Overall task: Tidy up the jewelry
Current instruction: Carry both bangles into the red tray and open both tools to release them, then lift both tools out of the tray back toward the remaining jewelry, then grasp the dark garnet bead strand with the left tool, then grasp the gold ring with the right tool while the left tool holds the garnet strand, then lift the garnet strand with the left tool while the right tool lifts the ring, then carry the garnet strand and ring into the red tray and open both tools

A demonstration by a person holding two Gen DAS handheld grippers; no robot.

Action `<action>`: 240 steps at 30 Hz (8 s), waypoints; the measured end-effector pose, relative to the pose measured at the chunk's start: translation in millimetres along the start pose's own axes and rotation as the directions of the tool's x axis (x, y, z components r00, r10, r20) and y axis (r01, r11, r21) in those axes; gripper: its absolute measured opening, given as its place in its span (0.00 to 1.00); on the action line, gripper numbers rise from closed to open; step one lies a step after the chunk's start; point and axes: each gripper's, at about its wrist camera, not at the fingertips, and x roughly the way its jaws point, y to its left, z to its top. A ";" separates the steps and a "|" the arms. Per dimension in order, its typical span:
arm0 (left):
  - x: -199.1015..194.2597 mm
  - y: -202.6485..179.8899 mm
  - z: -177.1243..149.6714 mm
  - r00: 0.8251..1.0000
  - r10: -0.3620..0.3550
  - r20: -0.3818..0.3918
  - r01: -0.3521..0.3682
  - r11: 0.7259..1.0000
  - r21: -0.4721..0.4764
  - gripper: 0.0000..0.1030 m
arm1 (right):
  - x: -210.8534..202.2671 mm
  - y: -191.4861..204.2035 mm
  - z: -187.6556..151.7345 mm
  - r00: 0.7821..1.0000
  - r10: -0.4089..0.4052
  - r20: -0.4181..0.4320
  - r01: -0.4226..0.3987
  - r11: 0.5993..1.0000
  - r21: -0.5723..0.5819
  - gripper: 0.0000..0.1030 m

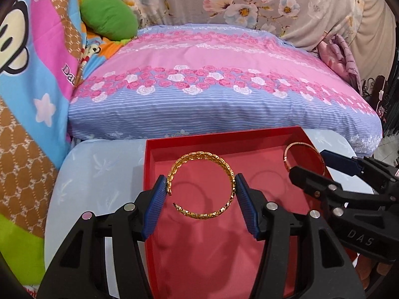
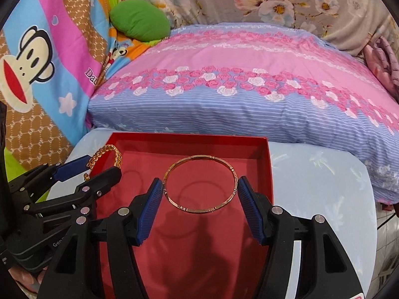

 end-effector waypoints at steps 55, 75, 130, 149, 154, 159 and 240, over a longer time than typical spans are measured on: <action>-135.6 -6.6 -96.8 0.995 0.036 0.088 -0.037 0.999 0.012 0.64 | -126.3 22.7 -108.2 0.994 -0.082 0.067 0.080 0.996 0.029 0.66; -174.3 -9.4 -252.2 0.999 0.042 -0.001 -0.042 0.995 -0.090 0.64 | -176.8 16.8 -267.8 0.996 -0.087 -0.022 0.089 0.989 0.117 0.66; -173.8 -33.7 -288.9 0.997 -0.072 -0.032 0.070 0.996 -0.046 0.05 | -156.4 50.1 -300.8 0.998 -0.018 -0.053 0.021 0.997 0.070 0.61; -165.7 -30.5 -286.4 0.998 -0.056 -0.030 0.054 0.997 -0.054 0.28 | -142.3 56.1 -293.4 0.998 -0.050 -0.041 0.052 0.998 0.045 0.18; -165.0 -33.7 -286.2 0.996 -0.086 -0.034 0.085 0.995 -0.049 0.07 | -145.5 54.1 -292.8 0.999 -0.036 -0.036 0.039 0.998 0.059 0.06; -168.9 -37.3 -284.8 0.995 -0.097 -0.026 0.096 0.995 -0.038 0.04 | -146.5 52.4 -291.9 0.999 -0.027 -0.037 0.030 0.997 0.069 0.01; -163.3 -24.7 -140.4 0.980 -0.173 0.097 0.177 0.984 -0.028 0.06 | -157.7 20.4 -154.4 0.990 0.022 0.137 -0.033 0.996 0.077 0.12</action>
